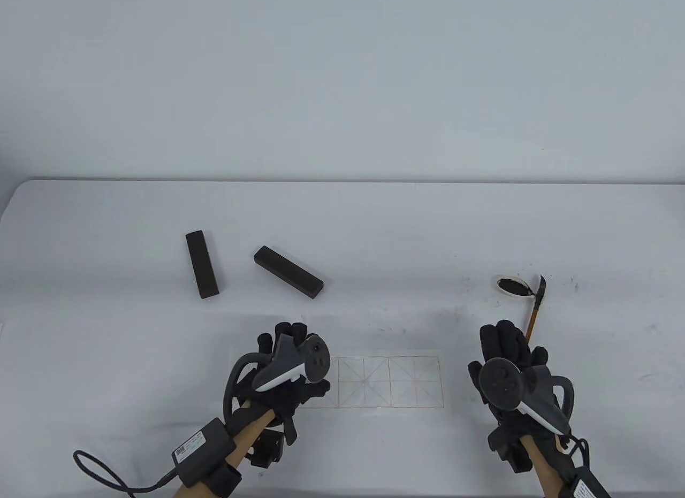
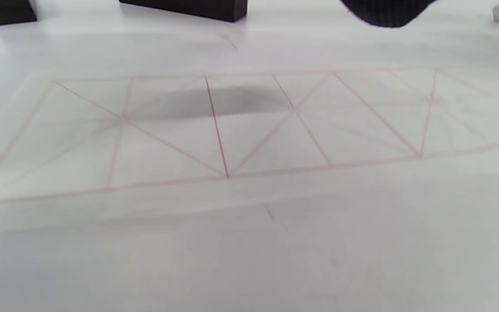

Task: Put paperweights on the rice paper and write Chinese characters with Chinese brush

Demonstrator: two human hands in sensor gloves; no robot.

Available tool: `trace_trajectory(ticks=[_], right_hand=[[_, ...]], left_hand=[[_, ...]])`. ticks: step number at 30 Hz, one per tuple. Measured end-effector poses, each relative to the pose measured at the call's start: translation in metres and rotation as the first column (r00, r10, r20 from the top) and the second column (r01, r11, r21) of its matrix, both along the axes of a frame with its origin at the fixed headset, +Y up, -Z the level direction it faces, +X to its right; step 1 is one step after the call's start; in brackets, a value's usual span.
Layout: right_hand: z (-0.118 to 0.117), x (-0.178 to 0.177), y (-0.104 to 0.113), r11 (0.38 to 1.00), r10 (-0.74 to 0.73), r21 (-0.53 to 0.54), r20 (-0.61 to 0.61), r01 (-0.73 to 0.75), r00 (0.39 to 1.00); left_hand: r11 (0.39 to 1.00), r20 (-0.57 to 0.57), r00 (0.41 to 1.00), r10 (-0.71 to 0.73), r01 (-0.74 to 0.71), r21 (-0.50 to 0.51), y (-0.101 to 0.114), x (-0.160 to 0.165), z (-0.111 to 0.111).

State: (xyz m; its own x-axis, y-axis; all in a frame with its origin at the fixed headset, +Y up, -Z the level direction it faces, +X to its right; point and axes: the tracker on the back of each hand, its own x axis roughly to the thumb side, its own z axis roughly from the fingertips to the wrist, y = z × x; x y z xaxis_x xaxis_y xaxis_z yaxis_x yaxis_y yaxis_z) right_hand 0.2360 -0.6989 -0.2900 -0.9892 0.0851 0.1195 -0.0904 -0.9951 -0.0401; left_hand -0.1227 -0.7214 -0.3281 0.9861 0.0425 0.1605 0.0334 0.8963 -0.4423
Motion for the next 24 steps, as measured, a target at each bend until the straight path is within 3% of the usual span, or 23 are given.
trace_trajectory(ticks=[5, 8, 16, 20, 24], right_hand=[[0.0, -0.004, -0.002, 1.0, 0.01, -0.007, -0.017, -0.01, 1.0], [0.003, -0.008, -0.001, 1.0, 0.015, -0.003, -0.041, -0.015, 0.999], [0.006, -0.011, 0.0, 1.0, 0.021, 0.014, -0.055, -0.021, 0.998], [0.003, -0.009, -0.002, 1.0, 0.017, -0.003, -0.045, -0.018, 0.999], [0.003, -0.009, -0.002, 1.0, 0.022, -0.01, -0.05, -0.022, 0.999]], left_hand=[[0.992, -0.081, 0.99, 0.112, -0.106, 0.066, 0.023, -0.033, -0.005], [0.991, -0.207, 0.97, 0.13, -0.118, 0.07, 0.034, -0.058, -0.02], [0.959, -0.52, 0.813, 0.261, -0.158, 0.233, 0.065, -0.115, -0.076], [0.977, -0.622, 0.76, 0.187, -0.08, 0.197, 0.07, -0.139, -0.107], [0.99, -0.706, 0.699, 0.114, -0.019, 0.141, 0.063, -0.152, -0.132]])
